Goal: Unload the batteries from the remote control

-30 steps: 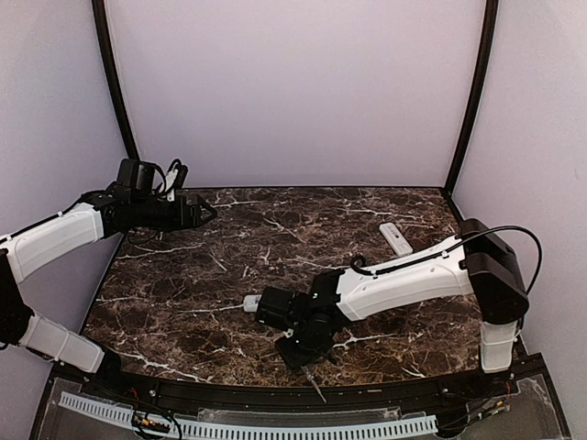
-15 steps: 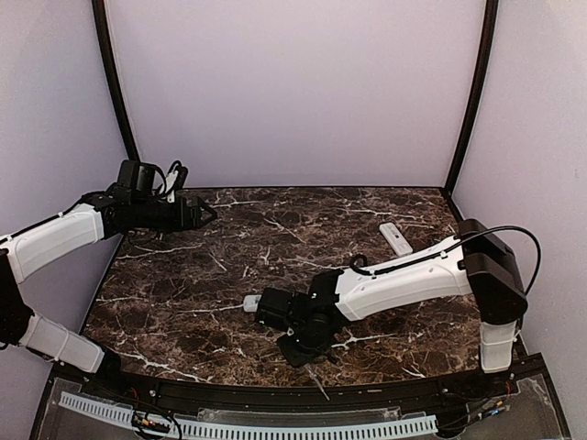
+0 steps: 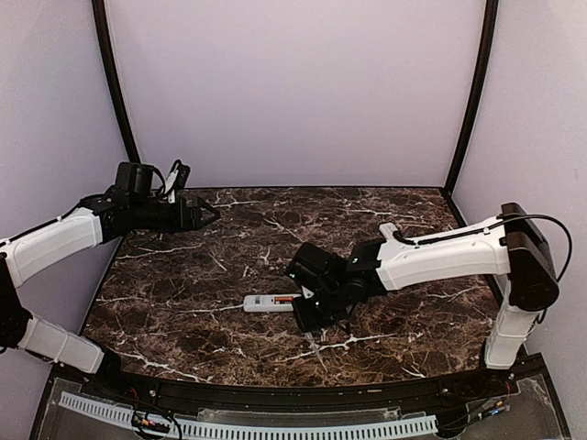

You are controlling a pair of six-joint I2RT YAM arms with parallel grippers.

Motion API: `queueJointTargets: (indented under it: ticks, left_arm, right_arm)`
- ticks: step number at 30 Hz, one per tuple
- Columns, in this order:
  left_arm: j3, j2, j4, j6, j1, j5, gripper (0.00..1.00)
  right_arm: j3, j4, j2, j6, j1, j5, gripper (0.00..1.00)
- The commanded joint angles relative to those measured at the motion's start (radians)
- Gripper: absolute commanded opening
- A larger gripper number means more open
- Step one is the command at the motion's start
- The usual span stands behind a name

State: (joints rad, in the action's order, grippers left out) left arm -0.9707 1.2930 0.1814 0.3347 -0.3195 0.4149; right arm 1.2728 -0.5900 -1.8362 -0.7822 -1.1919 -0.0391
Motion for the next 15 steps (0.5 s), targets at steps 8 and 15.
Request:
queueJointTargets:
  ticks: [8, 15]
  left_arm:
    - [0.111, -0.112, -0.259, 0.077, -0.199, 0.141, 0.88]
    - [0.232, -0.096, -0.566, 0.338, -0.338, 0.176, 0.88]
  right_arm:
    - [-0.026, 0.355, 0.182, -0.037, 0.162, -0.044, 0.0]
    - [-0.012, 0.522, 0.256, 0.005, 0.202, -0.086, 0.0]
